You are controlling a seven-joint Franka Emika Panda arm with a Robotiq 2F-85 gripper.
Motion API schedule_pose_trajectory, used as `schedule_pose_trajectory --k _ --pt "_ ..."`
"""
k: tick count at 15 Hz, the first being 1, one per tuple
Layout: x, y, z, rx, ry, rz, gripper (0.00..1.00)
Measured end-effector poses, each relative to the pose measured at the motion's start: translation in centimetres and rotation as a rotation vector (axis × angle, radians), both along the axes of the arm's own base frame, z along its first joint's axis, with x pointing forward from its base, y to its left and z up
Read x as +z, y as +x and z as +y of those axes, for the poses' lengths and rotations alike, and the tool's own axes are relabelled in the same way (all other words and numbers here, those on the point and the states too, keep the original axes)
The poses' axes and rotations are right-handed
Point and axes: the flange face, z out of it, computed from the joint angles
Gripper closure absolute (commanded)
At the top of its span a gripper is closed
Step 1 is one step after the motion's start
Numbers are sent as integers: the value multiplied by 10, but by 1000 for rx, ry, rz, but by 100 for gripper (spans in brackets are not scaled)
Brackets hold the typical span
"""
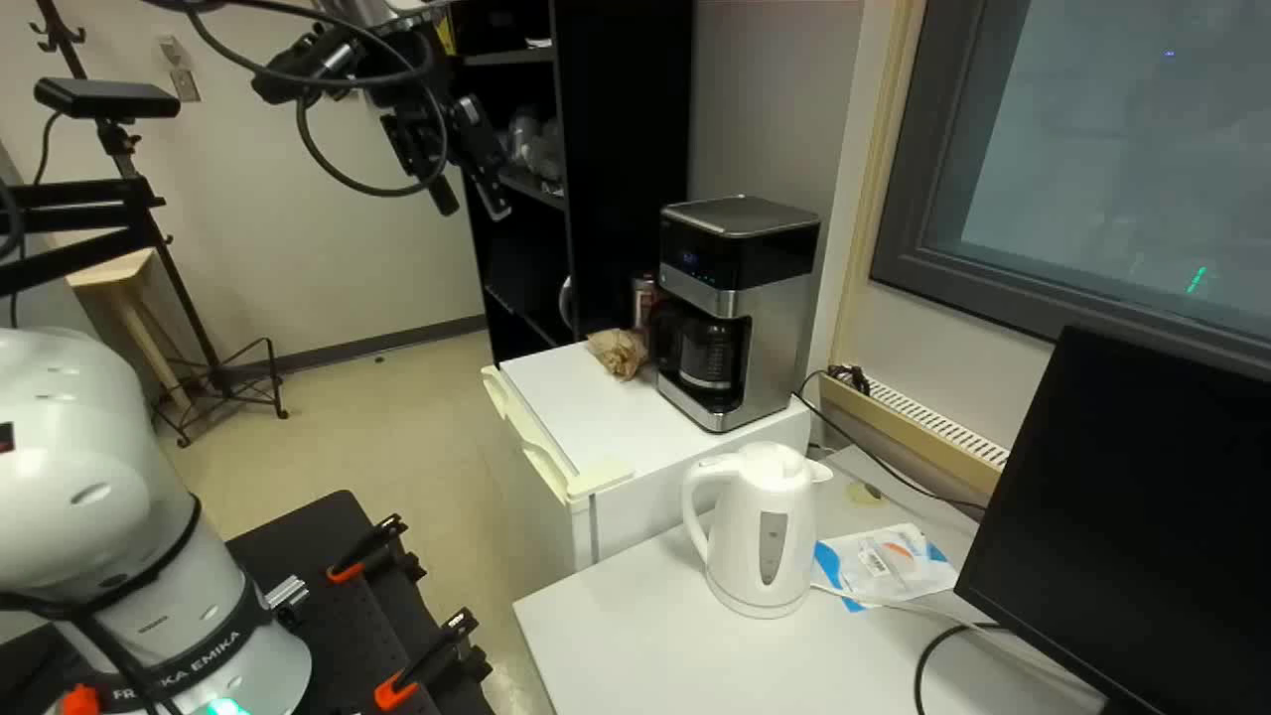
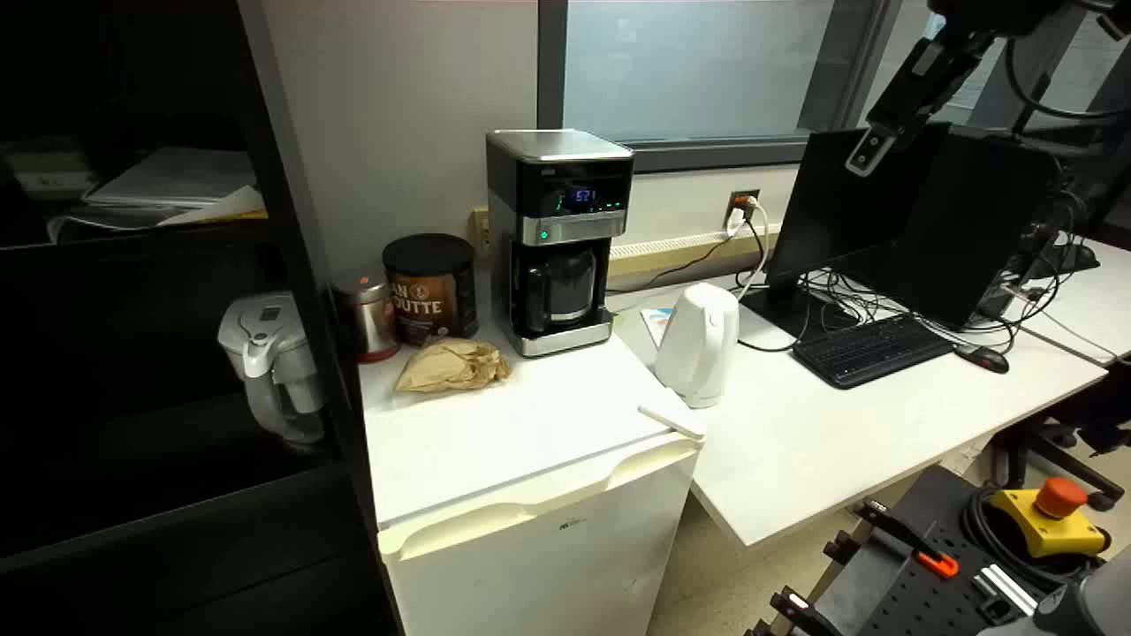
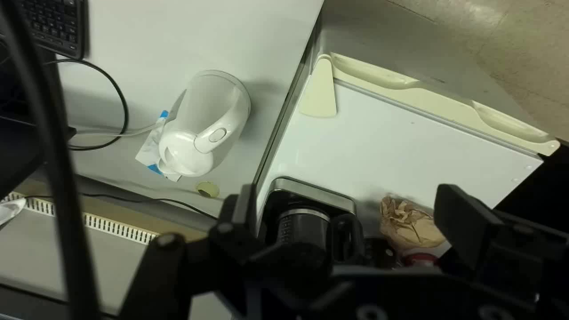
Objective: Press the second rectangular button from the right on the coffee machine
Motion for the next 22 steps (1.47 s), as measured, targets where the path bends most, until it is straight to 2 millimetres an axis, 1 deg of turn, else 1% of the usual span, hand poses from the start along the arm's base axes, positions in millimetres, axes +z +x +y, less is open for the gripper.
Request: schedule_pose_trajectory --k 10,13,16,22 --pt "0 0 0 0 0 0 0" --pt "-4 5 1 3 0 11 0" --pt "-10 17 5 16 1 22 0" --pt "-31 63 21 56 -8 -4 0"
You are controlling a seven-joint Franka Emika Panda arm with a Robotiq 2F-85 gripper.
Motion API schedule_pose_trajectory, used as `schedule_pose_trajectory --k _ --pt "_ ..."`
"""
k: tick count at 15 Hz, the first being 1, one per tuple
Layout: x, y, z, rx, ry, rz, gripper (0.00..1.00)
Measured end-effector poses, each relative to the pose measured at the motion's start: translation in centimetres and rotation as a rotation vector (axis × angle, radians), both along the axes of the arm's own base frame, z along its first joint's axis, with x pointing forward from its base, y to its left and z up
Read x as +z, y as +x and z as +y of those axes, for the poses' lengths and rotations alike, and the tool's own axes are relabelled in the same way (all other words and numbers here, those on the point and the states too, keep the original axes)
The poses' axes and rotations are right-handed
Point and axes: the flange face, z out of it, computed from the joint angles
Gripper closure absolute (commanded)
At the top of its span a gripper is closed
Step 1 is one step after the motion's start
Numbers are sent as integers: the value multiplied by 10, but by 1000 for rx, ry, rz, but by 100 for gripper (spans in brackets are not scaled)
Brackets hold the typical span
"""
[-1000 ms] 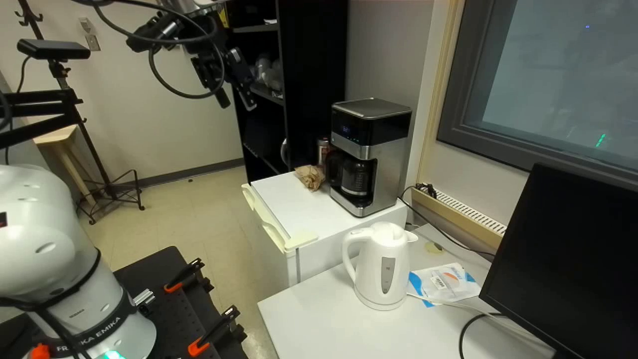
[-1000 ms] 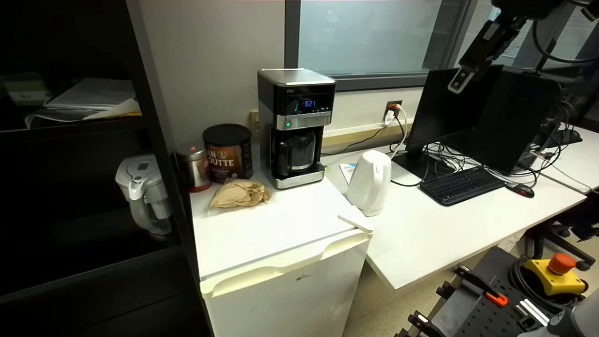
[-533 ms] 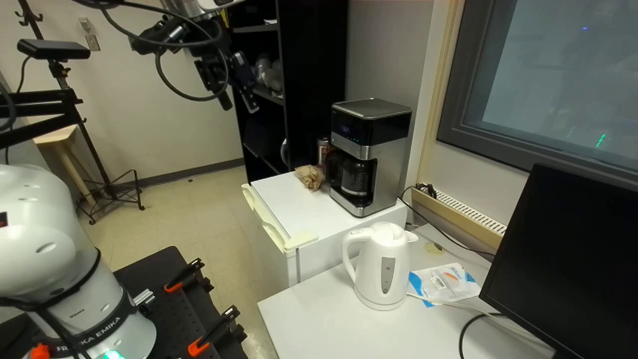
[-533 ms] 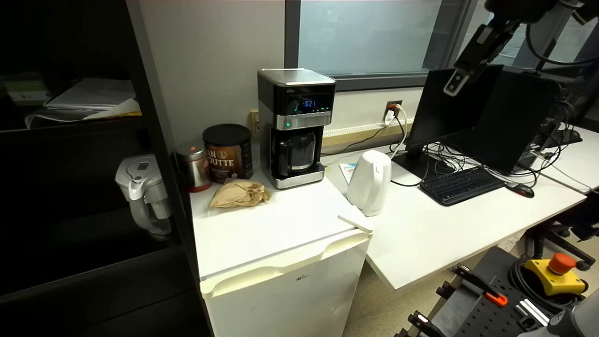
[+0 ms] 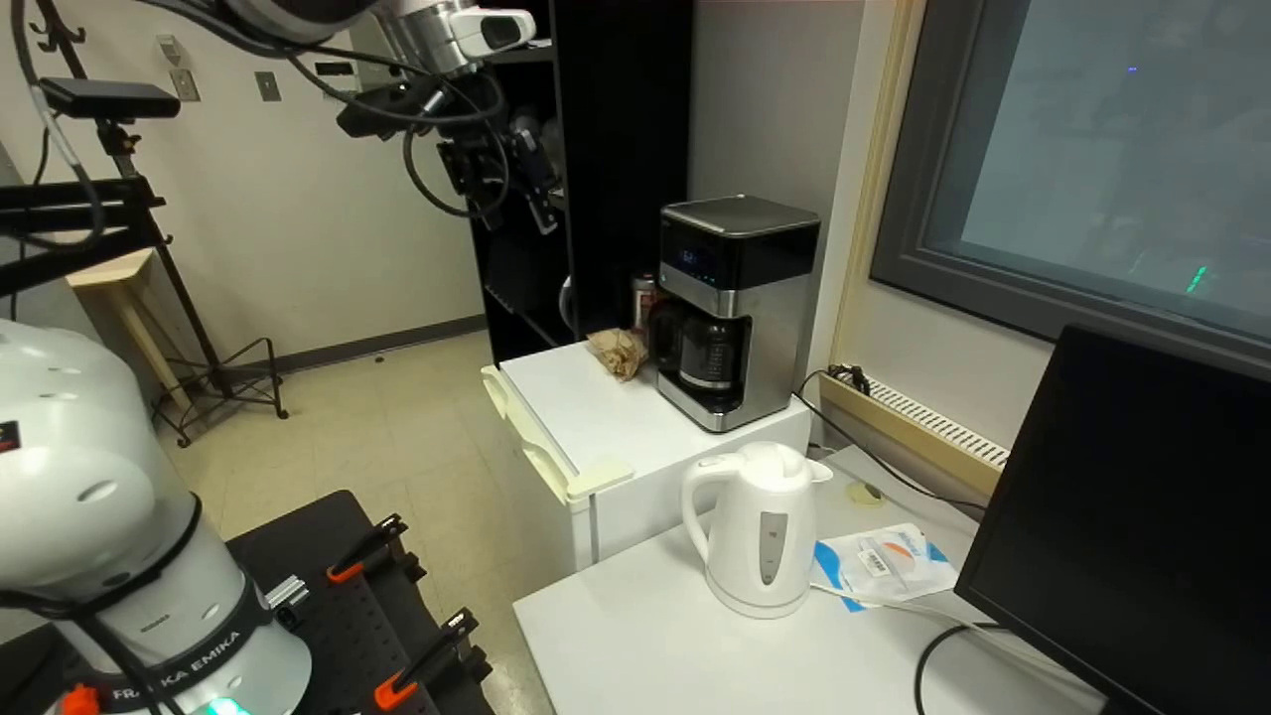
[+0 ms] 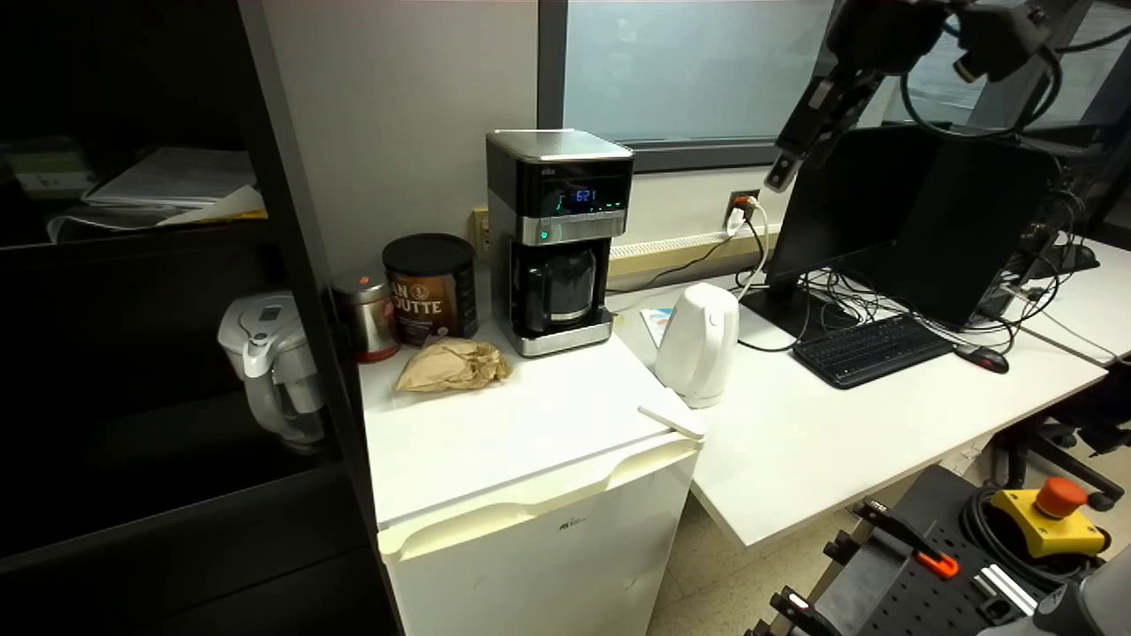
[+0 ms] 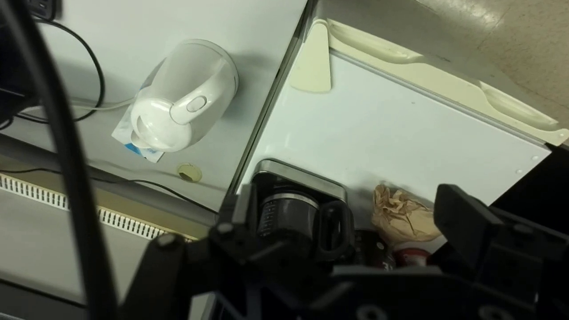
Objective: Press the second rectangular button from the right on the coffee machine
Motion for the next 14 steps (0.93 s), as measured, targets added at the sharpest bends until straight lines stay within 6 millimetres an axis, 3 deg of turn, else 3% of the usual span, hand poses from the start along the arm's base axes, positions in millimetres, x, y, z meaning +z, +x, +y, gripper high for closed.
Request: schedule_pose_trajectory --k 5,6,7,14 --pt "-25 40 15 7 -18 -29 0" --pt "-31 48 17 0 -21 -35 9" --pt "-36 57 19 -11 -24 -44 27" --pt "-65 111 17 -114 -14 -90 81"
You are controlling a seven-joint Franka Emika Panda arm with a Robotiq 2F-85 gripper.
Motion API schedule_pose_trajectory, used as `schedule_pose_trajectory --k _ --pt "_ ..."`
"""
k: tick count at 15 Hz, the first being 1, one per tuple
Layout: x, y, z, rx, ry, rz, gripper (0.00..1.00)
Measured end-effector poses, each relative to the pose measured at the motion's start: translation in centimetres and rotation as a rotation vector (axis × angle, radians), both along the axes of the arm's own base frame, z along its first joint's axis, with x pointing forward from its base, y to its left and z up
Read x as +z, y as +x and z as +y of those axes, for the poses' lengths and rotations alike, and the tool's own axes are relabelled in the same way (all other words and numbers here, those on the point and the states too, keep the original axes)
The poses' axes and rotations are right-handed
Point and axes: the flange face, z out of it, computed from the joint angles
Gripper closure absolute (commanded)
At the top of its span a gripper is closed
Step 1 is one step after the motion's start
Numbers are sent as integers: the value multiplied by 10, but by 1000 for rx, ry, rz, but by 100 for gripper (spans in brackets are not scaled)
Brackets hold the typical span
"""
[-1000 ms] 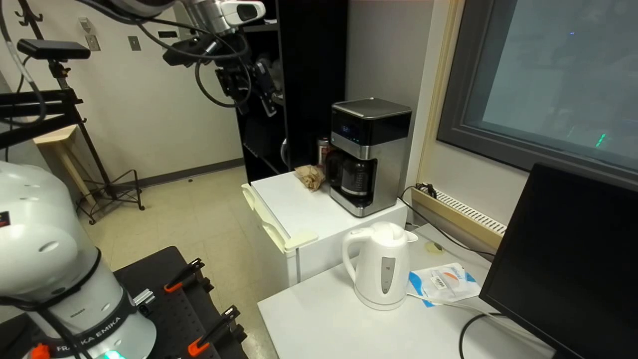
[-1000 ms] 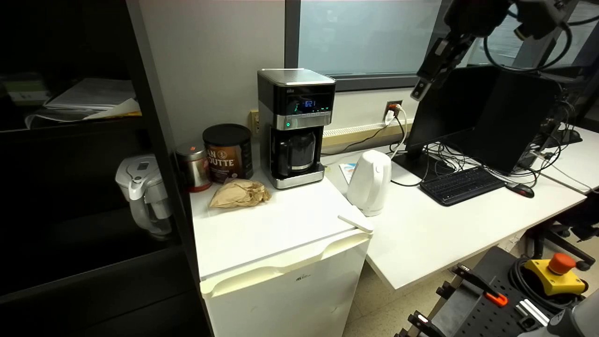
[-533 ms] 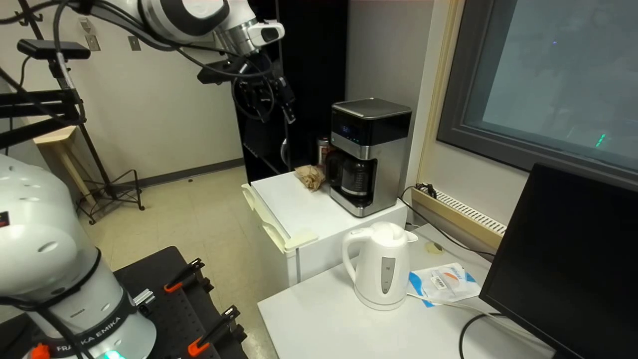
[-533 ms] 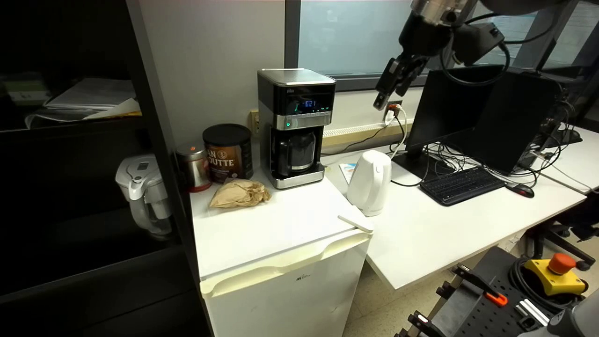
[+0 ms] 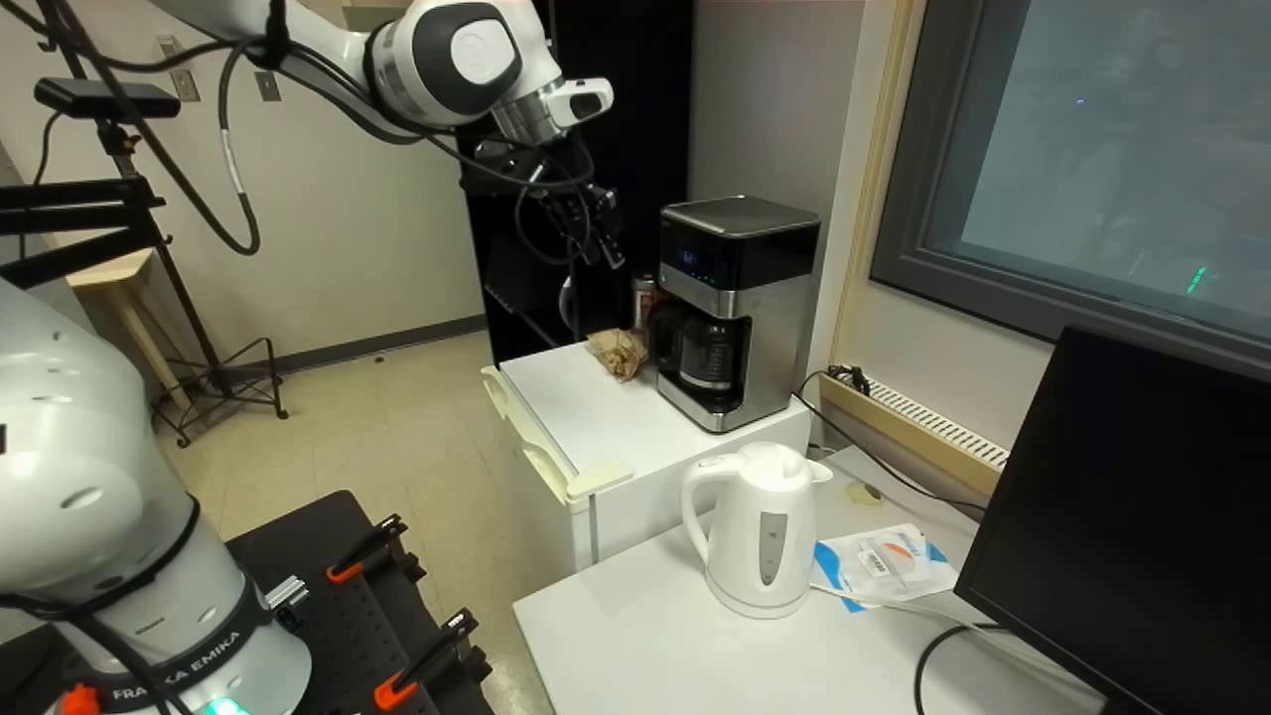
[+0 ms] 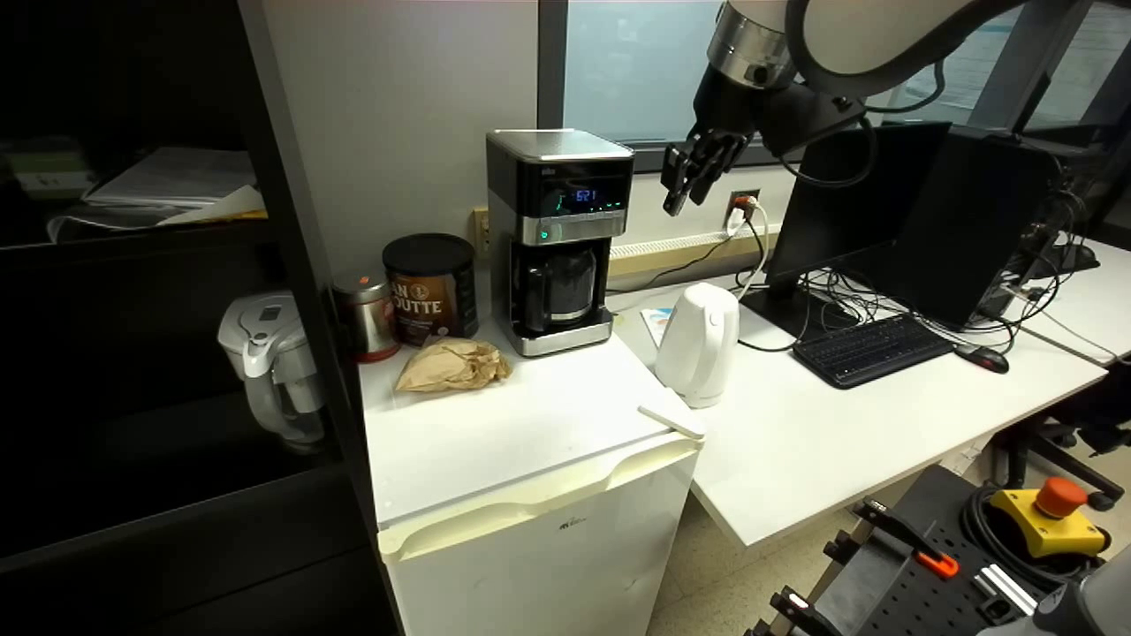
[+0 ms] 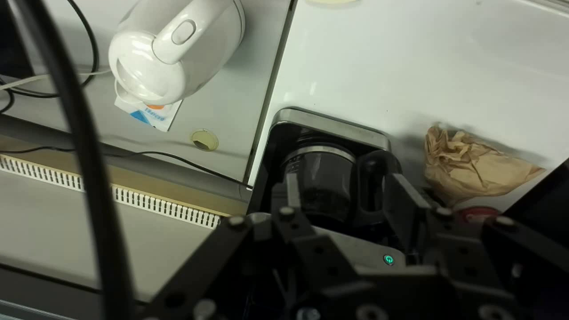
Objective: Press the second rectangular button from the right on the coffee machine
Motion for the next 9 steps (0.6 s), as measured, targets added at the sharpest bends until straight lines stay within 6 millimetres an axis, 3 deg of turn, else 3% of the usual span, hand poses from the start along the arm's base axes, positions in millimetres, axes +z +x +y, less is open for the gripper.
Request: schedule_pose_trajectory --k 3,9 --pt "-10 19 -2 -35 17 -12 99" --pt "-31 55 -6 -91 38 -4 99"
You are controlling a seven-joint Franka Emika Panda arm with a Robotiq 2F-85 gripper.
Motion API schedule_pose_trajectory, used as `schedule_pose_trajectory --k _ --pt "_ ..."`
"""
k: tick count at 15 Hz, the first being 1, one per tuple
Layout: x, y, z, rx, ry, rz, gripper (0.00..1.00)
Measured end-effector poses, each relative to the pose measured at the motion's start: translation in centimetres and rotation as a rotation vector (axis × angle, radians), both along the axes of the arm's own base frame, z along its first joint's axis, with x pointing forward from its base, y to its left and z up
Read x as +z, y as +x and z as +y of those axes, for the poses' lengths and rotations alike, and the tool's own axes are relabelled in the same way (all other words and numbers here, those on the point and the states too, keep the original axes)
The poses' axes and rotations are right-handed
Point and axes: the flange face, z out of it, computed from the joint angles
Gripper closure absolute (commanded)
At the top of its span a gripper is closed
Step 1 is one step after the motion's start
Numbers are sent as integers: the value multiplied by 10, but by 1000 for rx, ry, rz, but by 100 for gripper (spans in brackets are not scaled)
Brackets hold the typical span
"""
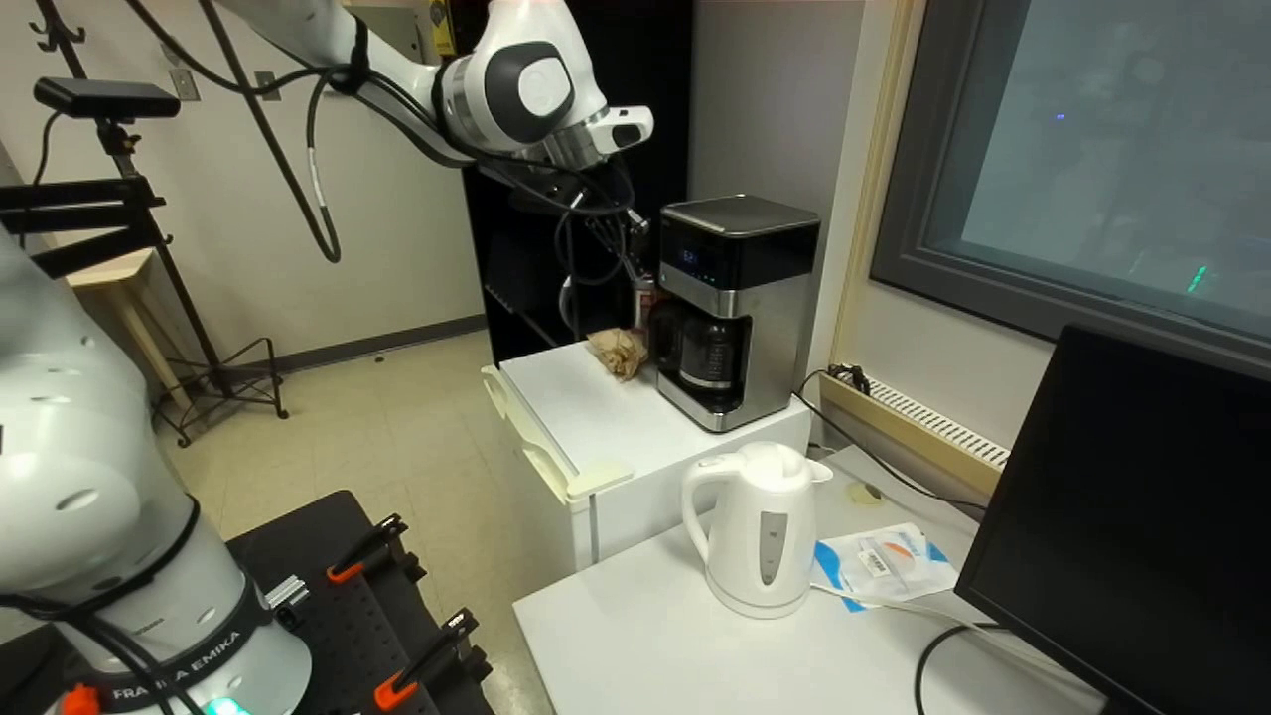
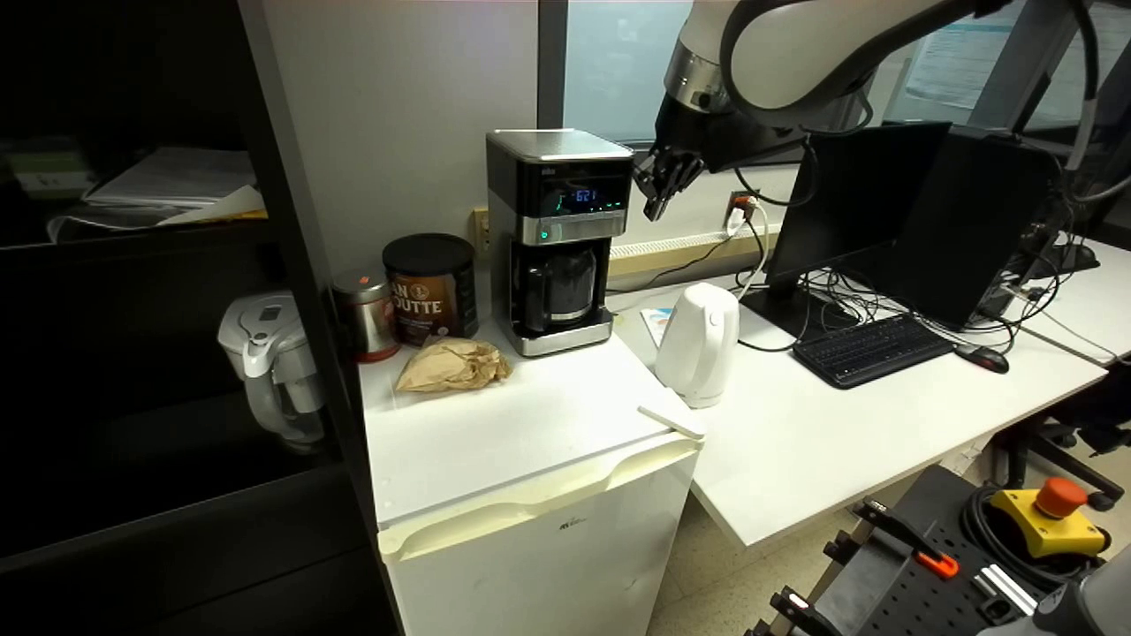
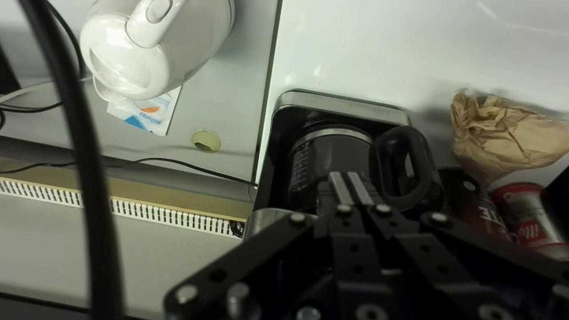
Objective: Press the second rectangular button from the right on the coffee machine
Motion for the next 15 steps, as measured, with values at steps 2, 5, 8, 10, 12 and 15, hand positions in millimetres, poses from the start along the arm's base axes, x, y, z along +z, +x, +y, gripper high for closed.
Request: schedule_pose_trajectory --k 2,5,8,10,12,15 --pt "-5 11 -4 -17 4 2 99" --pt "-12 27 -11 -43 6 4 100" --pt "-17 43 -18 -63 11 4 100" --pt "-19 53 -21 -72 15 4 100" --pt "-22 62 -21 -78 18 3 100" --pt "-27 74 -19 -80 21 1 100"
